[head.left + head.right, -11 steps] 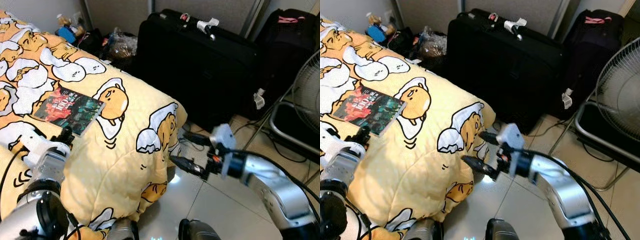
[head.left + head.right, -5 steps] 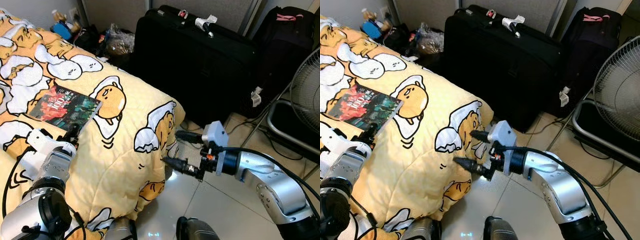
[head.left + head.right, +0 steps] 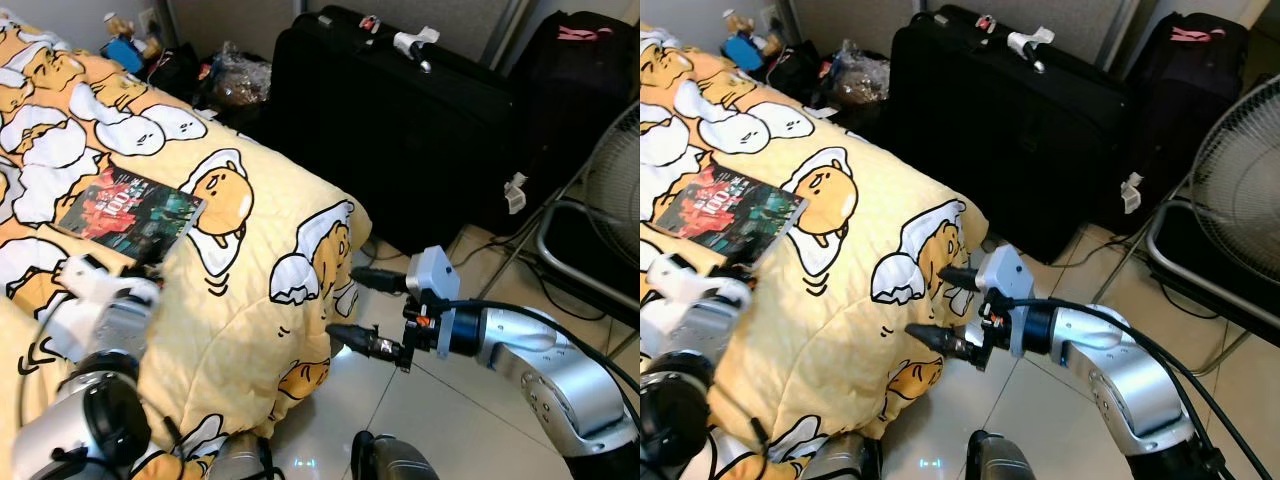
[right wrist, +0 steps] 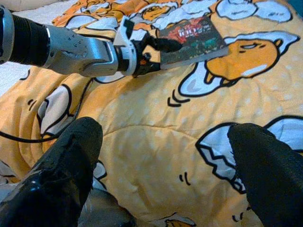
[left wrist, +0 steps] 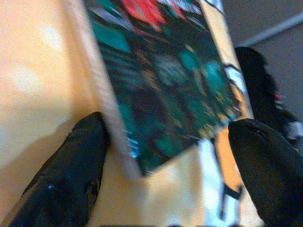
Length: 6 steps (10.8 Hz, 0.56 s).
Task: Clean up the room
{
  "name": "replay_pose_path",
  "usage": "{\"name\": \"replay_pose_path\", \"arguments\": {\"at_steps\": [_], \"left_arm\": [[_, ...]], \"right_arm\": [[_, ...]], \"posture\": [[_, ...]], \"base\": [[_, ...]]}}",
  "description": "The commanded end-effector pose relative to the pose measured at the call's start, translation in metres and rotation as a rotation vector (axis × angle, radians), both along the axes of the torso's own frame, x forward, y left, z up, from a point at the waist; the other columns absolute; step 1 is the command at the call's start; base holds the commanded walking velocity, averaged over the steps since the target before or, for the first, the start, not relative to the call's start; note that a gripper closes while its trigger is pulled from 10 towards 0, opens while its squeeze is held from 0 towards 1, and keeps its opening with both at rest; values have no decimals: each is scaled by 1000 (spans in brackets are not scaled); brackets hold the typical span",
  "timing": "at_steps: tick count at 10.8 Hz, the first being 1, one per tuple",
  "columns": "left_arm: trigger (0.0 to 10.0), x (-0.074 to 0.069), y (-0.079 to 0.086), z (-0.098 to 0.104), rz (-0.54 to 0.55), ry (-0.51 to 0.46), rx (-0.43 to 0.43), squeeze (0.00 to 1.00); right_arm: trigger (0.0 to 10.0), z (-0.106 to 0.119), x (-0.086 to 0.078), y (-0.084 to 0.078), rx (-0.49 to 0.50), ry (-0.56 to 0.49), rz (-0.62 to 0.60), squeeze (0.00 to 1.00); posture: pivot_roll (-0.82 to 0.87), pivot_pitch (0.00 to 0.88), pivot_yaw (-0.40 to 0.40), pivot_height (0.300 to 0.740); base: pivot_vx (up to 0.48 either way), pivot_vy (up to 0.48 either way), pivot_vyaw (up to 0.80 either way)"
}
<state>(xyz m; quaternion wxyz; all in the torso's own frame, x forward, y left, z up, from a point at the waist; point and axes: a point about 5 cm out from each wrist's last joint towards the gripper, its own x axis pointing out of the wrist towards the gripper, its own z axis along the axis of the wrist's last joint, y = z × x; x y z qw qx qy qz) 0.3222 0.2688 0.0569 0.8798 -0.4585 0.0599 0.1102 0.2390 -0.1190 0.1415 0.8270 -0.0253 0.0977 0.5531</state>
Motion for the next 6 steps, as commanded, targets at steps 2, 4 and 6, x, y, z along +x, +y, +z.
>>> {"name": "replay_pose_path", "arguments": {"at_steps": [2, 4, 6], "left_arm": [[10000, 2, -21, -8, -99, 32, -30, 0], [10000, -2, -17, -12, -60, 63, -19, 0], [10000, -4, -5, -11, 54, 73, -18, 0]], "right_arm": [[10000, -1, -4, 1, -3, 10, 11, 0], [10000, -4, -6, 2, -6, 20, 18, 0], [10000, -6, -7, 1, -12, 24, 17, 0]], "posture": [[-174, 234, -19, 740], [-178, 244, -14, 740], [-182, 251, -17, 740]], "base": [[0, 0, 0], [0, 0, 0], [0, 0, 0]]}}
